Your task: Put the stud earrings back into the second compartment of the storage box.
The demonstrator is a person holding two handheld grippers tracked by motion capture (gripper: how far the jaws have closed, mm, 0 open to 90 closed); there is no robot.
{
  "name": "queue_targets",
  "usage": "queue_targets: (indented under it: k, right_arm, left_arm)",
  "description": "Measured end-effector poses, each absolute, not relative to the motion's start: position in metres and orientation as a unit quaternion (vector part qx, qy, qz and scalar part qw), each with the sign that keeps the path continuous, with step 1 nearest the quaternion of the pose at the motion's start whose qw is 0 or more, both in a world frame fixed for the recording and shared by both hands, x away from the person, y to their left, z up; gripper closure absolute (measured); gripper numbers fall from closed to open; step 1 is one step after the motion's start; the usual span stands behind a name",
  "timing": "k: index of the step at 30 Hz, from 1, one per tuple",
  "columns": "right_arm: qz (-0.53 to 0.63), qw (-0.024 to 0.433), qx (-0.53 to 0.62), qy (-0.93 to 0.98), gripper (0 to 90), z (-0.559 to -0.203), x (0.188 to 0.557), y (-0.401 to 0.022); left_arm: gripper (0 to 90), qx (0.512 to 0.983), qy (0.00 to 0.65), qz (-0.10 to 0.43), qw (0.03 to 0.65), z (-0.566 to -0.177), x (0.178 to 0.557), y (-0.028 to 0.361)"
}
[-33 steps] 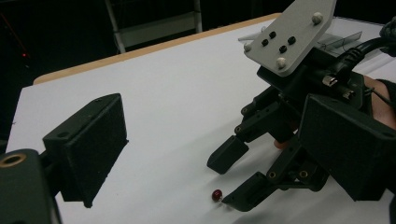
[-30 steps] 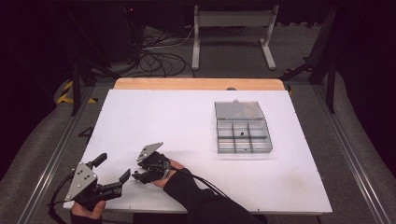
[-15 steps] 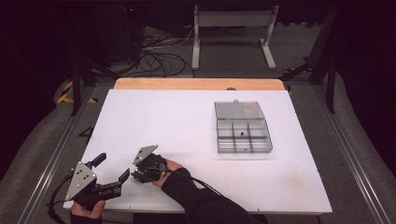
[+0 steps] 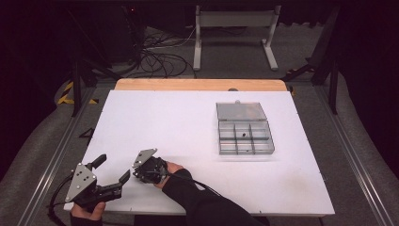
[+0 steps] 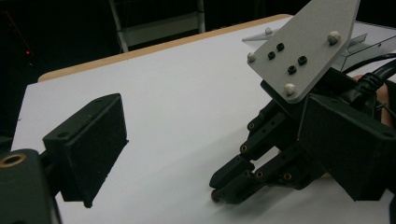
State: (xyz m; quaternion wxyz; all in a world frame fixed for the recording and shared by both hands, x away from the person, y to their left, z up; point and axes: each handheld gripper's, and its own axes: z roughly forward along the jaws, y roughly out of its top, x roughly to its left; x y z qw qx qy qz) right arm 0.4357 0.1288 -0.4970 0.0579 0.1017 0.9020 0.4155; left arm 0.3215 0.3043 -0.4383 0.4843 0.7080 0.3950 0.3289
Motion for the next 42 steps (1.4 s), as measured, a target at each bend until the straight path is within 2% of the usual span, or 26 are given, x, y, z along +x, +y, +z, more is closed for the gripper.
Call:
queue_targets:
  k: [13,42]
  right_arm:
    - [0.430,0.057,0.111,0.894,82.4,-0.470,0.441,0.107]
    - [0.453,0.121,0.165,0.867,82.1,-0.416,0.466,0.013]
  left_arm:
    - [8.3,0.710,0.394,0.328,0.483,-0.438,0.321,0.302]
    - [8.3,0.712,0.393,0.327,0.481,-0.439,0.322,0.301]
